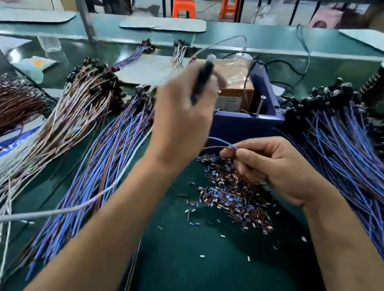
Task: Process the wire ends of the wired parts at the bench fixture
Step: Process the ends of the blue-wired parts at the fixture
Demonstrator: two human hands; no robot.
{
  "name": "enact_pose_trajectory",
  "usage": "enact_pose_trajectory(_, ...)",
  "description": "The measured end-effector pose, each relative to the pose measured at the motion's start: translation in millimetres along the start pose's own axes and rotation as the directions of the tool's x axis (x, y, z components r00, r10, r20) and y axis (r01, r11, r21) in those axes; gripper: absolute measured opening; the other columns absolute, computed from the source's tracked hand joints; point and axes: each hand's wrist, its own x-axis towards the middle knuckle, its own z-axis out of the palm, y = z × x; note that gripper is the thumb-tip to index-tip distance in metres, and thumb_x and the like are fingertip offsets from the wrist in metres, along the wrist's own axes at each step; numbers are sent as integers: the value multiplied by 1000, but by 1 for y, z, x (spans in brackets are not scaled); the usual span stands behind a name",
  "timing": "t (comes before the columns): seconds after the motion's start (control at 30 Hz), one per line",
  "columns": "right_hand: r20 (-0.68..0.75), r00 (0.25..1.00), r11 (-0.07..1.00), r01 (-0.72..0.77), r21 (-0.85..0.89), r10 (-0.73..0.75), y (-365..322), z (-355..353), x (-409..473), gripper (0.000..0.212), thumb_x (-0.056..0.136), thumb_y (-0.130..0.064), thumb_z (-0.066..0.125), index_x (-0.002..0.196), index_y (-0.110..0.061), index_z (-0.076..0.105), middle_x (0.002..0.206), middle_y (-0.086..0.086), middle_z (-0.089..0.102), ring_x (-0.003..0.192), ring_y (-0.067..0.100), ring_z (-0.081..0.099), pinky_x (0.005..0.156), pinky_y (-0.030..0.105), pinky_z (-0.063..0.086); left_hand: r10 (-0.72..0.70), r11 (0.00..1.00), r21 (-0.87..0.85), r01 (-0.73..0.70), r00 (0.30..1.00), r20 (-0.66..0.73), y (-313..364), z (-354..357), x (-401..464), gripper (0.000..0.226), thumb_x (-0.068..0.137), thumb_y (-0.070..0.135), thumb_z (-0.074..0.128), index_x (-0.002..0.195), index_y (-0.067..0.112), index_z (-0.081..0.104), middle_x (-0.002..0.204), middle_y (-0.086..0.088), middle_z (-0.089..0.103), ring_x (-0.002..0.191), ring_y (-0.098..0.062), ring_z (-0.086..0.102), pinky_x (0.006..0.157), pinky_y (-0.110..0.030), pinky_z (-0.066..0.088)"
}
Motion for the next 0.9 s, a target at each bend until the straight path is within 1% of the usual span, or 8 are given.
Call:
enact_pose_trajectory(0.07, -59, 998, 999, 26, 39, -23, 3, -1, 0, 19, 94, -26, 67, 97, -15, 81, 67, 1, 60, 54, 8, 39, 49, 14, 29, 165, 974, 105, -201, 946, 280, 3, 28, -35, 17, 103, 16, 56, 99, 7, 69, 84, 0, 67, 74, -22, 63, 64, -42, 51)
enact_pose_trajectory(0.13, -70, 997, 999, 38, 38, -35, 5, -1, -3, 20, 91, -33, 69, 84, -16, 77, 66, 0, 58, 54, 11, 36, 49, 20, 21, 191, 953, 154, -263, 909, 369, -7, 42, -52, 16, 102, 17, 60, 111, 9, 70, 104, -3, 68, 90, -30, 66, 71, -46, 53)
enact_pose_trajectory(0.27, -87, 996, 1000, 28, -2, -28, 9, -6, -7, 22, 96, -23, 63, 80, -19, 77, 66, 1, 60, 51, 8, 38, 47, 15, 29, 193, 955, 140, -262, 906, 377, -22, 46, -63, 19, 105, 26, 57, 119, 17, 66, 106, 2, 70, 91, -26, 67, 69, -44, 53)
enact_pose_trajectory(0.43, -233, 971, 982, 1, -191, -46, 6, -13, -11, 25, 85, -41, 78, 84, -17, 80, 64, 3, 67, 49, 8, 42, 45, 16, 33, 132, 959, 186, -214, 918, 374, -36, 40, -62, 22, 101, 24, 65, 86, 10, 61, 74, 2, 61, 65, -26, 55, 56, -46, 45)
enact_pose_trajectory(0.57, -389, 921, 995, -19, -94, -20, 7, -27, -16, 18, 79, -35, 80, 81, -17, 80, 63, 5, 67, 49, 10, 43, 45, 18, 35, 67, 969, 218, -119, 970, 232, -44, 35, -61, 27, 99, 18, 66, 75, 12, 55, 67, 0, 56, 60, -30, 50, 54, -46, 43)
enact_pose_trajectory(0.67, -410, 912, 997, -14, -81, -20, 9, -22, -13, 17, 78, -34, 80, 77, -17, 79, 62, 5, 66, 49, 13, 42, 45, 20, 34, 70, 969, 221, -112, 979, 190, -41, 34, -64, 7, 93, 14, 68, 90, 8, 70, 81, -3, 69, 72, -28, 62, 61, -43, 50)
enact_pose_trajectory(0.77, -377, 925, 994, -2, -105, -38, 10, -7, -8, 11, 78, -33, 79, 76, -22, 80, 61, 3, 65, 50, 13, 42, 45, 20, 31, 100, 971, 184, -151, 960, 260, -37, 37, -64, 19, 88, 11, 71, 106, 8, 75, 95, -3, 74, 85, -24, 68, 71, -41, 55)
enact_pose_trajectory(0.9, -385, 921, 995, 15, -98, -52, 14, 1, -4, 23, 93, -9, 74, 75, -23, 80, 60, 3, 66, 48, 11, 42, 44, 18, 32, 135, 976, 106, -190, 912, 388, -39, 38, -65, 12, 98, 22, 70, 98, 11, 76, 82, 1, 71, 73, -20, 64, 64, -43, 50)
